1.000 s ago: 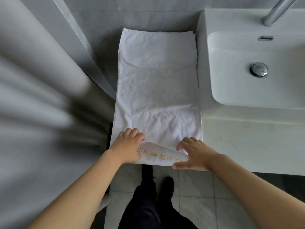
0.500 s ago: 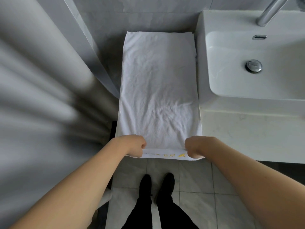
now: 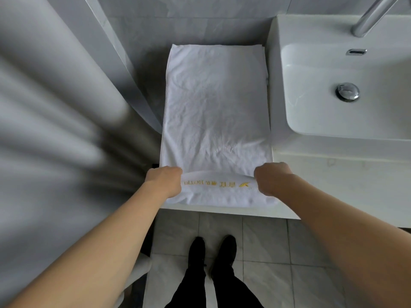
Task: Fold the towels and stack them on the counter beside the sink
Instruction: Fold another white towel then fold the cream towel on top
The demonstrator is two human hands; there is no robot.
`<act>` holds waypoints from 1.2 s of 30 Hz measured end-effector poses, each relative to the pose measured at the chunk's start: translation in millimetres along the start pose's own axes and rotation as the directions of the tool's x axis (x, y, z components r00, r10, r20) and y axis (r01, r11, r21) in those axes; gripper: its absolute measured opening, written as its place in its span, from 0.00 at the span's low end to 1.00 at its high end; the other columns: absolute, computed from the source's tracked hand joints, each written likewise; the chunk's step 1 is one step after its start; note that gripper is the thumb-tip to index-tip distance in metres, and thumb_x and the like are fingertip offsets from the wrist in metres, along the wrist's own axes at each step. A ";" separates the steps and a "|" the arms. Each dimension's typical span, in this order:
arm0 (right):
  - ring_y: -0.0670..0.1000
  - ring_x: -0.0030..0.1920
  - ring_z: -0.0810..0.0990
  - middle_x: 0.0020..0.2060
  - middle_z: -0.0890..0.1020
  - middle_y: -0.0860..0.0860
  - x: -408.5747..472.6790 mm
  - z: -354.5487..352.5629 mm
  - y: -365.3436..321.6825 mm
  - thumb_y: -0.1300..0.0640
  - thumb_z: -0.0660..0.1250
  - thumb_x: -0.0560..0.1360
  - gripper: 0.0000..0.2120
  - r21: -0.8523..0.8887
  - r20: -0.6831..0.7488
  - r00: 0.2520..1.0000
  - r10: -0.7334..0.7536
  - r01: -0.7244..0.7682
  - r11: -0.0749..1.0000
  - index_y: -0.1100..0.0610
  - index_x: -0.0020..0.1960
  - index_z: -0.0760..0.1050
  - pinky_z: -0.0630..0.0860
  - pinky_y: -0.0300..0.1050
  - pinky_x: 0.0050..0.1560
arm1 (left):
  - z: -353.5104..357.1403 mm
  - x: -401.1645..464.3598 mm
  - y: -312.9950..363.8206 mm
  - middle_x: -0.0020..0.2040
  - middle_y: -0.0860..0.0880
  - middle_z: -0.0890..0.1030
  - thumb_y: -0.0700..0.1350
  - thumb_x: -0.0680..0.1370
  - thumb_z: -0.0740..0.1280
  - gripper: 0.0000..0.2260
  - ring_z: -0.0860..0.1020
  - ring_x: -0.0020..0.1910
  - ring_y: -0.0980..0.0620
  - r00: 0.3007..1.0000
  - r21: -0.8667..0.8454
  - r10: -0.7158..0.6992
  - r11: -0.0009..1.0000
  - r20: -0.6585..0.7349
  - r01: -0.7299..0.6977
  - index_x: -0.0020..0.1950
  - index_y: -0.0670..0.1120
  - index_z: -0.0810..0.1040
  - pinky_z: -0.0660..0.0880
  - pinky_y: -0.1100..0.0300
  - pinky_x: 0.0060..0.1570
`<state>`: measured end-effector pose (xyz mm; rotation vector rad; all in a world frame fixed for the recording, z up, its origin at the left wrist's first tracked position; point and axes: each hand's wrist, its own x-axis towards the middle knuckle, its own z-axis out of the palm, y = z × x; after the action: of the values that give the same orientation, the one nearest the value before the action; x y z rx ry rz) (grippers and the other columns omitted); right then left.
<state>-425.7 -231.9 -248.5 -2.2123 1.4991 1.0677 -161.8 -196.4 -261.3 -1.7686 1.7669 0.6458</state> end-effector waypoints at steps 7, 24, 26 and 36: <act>0.54 0.44 0.76 0.42 0.76 0.49 16.1 7.2 18.7 0.61 0.59 0.75 0.12 0.205 -0.073 0.992 0.107 -0.090 0.975 0.55 0.57 0.72 0.68 0.44 0.43 | -7.1 24.4 -4.8 0.42 0.49 0.77 0.44 0.77 0.59 0.07 0.74 0.39 0.48 0.970 -0.275 -0.170 0.954 -0.175 0.118 0.39 0.49 0.68 0.67 0.56 0.40; 0.56 0.56 0.75 0.50 0.82 0.55 112.0 -163.8 100.9 0.61 0.60 0.71 0.06 0.050 -0.511 0.827 0.234 -0.243 0.969 0.53 0.47 0.70 0.62 0.48 0.56 | -136.4 124.1 -50.9 0.45 0.49 0.77 0.44 0.80 0.64 0.03 0.75 0.44 0.51 0.798 -0.933 -0.486 0.220 -0.357 -0.284 0.47 0.50 0.74 0.74 0.57 0.42; 0.57 0.56 0.75 0.50 0.81 0.55 131.9 -182.2 114.0 0.62 0.60 0.72 0.05 0.090 -0.485 0.835 0.261 -0.250 0.964 0.54 0.46 0.69 0.62 0.49 0.56 | -156.8 145.9 -55.0 0.44 0.50 0.78 0.42 0.79 0.64 0.06 0.75 0.44 0.52 0.801 -0.940 -0.492 0.178 -0.340 -0.290 0.44 0.52 0.75 0.74 0.57 0.43; 0.57 0.61 0.71 0.56 0.79 0.55 247.4 -250.1 163.1 0.60 0.62 0.72 0.15 -0.112 -0.518 0.815 0.259 -0.365 0.924 0.56 0.59 0.75 0.62 0.47 0.59 | -252.5 271.3 -66.4 0.40 0.47 0.74 0.43 0.77 0.65 0.03 0.70 0.39 0.51 0.798 -0.928 -0.477 0.133 -0.368 -0.348 0.43 0.45 0.75 0.68 0.56 0.38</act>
<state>-415.1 -618.3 -217.7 -2.5855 2.1191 0.7943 -102.1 -568.0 -257.7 -3.3270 1.5672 1.6967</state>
